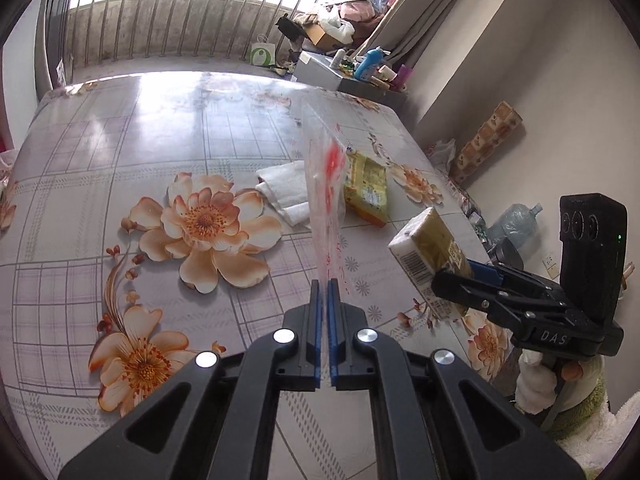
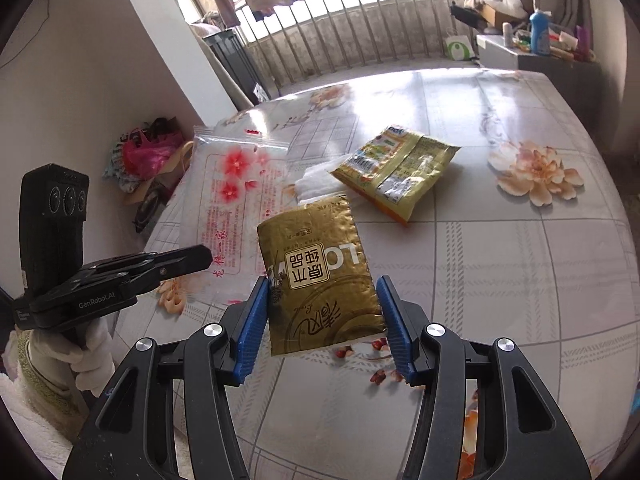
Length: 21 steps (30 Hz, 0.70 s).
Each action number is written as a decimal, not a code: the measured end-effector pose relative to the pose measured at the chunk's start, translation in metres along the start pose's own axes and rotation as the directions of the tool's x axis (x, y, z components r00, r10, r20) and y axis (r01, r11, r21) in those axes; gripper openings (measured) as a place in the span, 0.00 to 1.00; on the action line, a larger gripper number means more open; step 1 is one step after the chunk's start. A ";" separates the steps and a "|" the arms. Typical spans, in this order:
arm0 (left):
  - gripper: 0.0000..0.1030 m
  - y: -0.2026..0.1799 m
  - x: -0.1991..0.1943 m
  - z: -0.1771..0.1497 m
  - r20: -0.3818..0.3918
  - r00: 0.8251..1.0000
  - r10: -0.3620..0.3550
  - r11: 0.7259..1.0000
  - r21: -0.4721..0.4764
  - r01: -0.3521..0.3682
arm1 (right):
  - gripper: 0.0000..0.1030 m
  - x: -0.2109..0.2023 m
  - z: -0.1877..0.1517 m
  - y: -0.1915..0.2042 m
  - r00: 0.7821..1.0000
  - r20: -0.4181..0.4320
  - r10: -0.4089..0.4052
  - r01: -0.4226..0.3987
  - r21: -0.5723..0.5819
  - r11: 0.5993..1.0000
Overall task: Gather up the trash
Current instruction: 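Grasp the clear red-print bag with the left gripper while the right gripper grasps the gold tissue pack, then carry the red-print bag and gold pack to the blue wastebasket and release both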
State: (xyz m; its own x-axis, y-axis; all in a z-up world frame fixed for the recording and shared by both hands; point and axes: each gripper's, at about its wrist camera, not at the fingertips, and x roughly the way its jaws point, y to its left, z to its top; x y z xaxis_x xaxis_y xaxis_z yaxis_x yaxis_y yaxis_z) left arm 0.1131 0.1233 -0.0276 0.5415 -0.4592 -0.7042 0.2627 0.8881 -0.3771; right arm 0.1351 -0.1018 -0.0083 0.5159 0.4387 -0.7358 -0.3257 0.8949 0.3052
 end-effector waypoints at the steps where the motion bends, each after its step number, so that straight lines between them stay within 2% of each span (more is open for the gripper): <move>1: 0.02 -0.005 -0.004 0.001 0.006 1.000 0.006 1.000 0.018 -0.006 | 0.49 -0.008 0.000 -0.004 1.000 0.022 -0.006 0.005 0.010 1.000; 7: 0.02 -0.040 -0.022 0.012 0.037 0.999 -0.009 0.994 0.113 0.004 | 0.49 -0.055 -0.005 -0.037 0.989 0.148 -0.017 -0.002 0.127 0.992; 12: 0.02 -0.085 -0.022 0.029 0.054 0.996 -0.072 0.977 0.206 0.059 | 0.49 -0.088 -0.017 -0.074 0.975 0.212 -0.061 0.008 0.246 0.969; 17: 0.02 -0.142 -0.002 0.047 0.022 0.988 -0.153 0.935 0.326 0.138 | 0.49 -0.125 -0.037 -0.119 0.949 0.282 -0.144 0.021 0.396 0.918; 21: 0.02 -0.195 0.024 0.060 -0.037 0.978 -0.203 0.882 0.426 0.199 | 0.49 -0.153 -0.060 -0.153 0.916 0.323 -0.239 0.047 0.505 0.862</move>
State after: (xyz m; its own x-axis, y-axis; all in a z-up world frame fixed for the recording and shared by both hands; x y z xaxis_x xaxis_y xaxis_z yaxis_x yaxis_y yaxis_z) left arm 0.1224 -0.0594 0.0651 0.4470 -0.6305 -0.6346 0.6801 0.7003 -0.2167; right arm 0.0583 -0.3110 0.0209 0.8062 0.2140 -0.5515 0.1438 0.8334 0.5336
